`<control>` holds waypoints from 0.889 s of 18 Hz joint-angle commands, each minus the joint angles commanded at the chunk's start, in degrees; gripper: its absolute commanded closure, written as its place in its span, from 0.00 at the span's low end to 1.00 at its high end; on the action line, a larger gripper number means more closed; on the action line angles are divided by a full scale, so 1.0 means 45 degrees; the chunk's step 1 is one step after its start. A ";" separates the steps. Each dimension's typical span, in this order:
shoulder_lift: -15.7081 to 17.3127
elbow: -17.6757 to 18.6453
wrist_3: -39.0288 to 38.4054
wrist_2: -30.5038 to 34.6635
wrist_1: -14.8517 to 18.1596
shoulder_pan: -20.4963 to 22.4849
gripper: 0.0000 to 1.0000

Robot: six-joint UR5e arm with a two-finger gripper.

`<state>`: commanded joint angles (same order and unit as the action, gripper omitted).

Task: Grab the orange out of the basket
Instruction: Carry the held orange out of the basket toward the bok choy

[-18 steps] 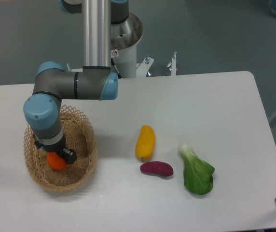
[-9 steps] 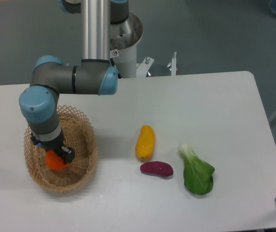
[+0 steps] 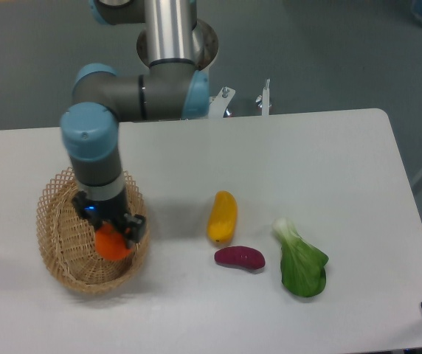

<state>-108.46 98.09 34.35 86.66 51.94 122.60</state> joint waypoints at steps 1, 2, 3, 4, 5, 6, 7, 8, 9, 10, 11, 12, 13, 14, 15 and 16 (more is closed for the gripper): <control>0.0214 0.0019 0.0119 0.0039 0.0001 0.0369 0.56; 0.0235 0.0020 0.0139 0.0039 0.0001 0.0547 0.56; 0.0236 0.0000 0.0294 0.0059 0.0001 0.0761 0.56; 0.0294 0.0000 0.0644 0.0059 0.0001 0.1034 0.56; 0.0391 0.0000 0.0899 0.0078 0.0039 0.1211 0.56; 0.0430 0.0019 0.1307 0.0078 0.0059 0.1464 0.56; 0.0431 0.0058 0.1621 0.0175 0.0079 0.1563 0.56; 0.0470 0.0136 0.1933 0.0350 0.0079 0.1738 0.55; 0.0509 0.0175 0.2343 0.0410 0.0117 0.2088 0.55; 0.0509 0.0195 0.2733 0.0410 0.0118 0.2323 0.55; 0.0509 0.0195 0.2969 0.0410 0.0118 0.2461 0.55; 0.0509 0.0176 0.3223 0.0410 0.0118 0.2598 0.55; 0.0490 0.0156 0.3496 0.0430 0.0098 0.2715 0.55; 0.0509 0.0137 0.3731 0.0430 0.0098 0.2948 0.55; 0.0490 0.0137 0.4004 0.0430 0.0098 0.3009 0.55; 0.0451 0.0156 0.4471 0.0449 0.0098 0.3106 0.55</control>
<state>-106.43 98.79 54.47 88.68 52.38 136.58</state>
